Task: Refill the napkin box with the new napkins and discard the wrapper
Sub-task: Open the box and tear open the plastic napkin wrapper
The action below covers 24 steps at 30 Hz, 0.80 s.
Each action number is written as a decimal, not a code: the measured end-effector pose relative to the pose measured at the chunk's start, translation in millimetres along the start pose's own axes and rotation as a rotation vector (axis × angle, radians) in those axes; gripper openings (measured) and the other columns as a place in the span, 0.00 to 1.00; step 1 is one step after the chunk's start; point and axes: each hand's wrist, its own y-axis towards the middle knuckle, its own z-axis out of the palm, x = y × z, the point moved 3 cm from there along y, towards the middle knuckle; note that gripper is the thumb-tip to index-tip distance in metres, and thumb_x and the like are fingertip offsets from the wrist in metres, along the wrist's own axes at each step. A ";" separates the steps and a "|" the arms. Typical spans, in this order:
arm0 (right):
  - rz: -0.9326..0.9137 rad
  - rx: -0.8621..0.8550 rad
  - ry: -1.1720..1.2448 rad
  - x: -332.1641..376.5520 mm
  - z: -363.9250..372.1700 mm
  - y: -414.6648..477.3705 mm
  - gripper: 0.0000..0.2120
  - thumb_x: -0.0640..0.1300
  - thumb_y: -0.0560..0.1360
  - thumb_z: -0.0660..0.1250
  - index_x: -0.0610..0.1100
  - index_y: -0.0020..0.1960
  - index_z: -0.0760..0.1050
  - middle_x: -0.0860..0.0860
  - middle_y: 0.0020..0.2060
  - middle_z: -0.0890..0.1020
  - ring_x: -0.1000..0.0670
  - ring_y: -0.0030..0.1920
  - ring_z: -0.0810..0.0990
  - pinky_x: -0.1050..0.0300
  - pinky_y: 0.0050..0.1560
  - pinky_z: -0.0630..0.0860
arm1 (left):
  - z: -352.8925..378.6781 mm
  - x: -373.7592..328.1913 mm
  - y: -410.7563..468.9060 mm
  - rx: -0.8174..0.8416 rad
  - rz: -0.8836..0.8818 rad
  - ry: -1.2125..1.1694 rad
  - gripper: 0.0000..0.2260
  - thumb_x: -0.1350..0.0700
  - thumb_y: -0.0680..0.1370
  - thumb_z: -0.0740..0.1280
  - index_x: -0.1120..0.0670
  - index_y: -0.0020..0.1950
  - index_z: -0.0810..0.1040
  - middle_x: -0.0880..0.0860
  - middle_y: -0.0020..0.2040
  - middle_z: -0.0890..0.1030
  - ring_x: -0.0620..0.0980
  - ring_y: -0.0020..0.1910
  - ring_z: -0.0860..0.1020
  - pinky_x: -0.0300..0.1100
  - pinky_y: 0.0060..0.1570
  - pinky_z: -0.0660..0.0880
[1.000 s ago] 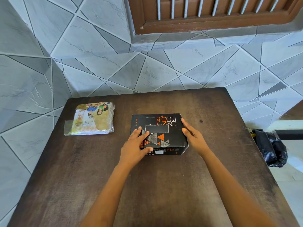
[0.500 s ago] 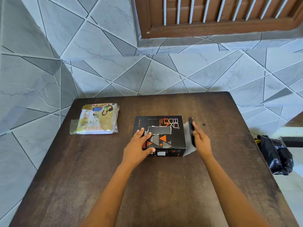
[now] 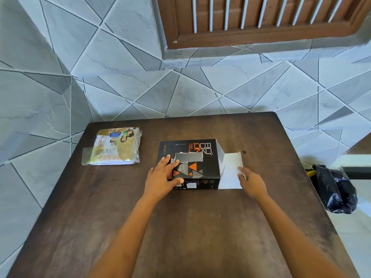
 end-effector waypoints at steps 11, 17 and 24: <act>-0.444 -0.328 0.357 122.4 1.7 -48.5 0.20 0.47 0.74 0.57 0.40 0.62 0.73 0.44 0.63 0.76 0.44 0.65 0.72 0.51 0.64 0.67 | -26.7 14.2 -19.9 0.055 -0.028 -0.217 0.24 0.49 0.76 0.67 0.47 0.71 0.67 0.51 0.74 0.65 0.48 0.73 0.64 0.46 0.71 0.62; -0.698 -0.086 0.372 197.6 48.7 -71.6 0.13 0.38 0.77 0.61 0.44 0.60 0.75 0.48 0.48 0.81 0.59 0.39 0.77 0.70 0.39 0.73 | -71.3 98.8 -50.9 -0.208 -0.248 -0.344 0.17 0.51 0.75 0.69 0.50 0.63 0.76 0.49 0.64 0.76 0.45 0.64 0.73 0.35 0.58 0.66; -0.680 0.089 0.257 275.6 135.4 -52.7 0.20 0.40 0.77 0.62 0.44 0.68 0.67 0.52 0.66 0.71 0.50 0.68 0.69 0.58 0.66 0.66 | -112.3 190.6 -32.4 -0.299 -0.342 -0.182 0.19 0.50 0.77 0.65 0.53 0.67 0.72 0.54 0.68 0.74 0.53 0.67 0.71 0.45 0.65 0.68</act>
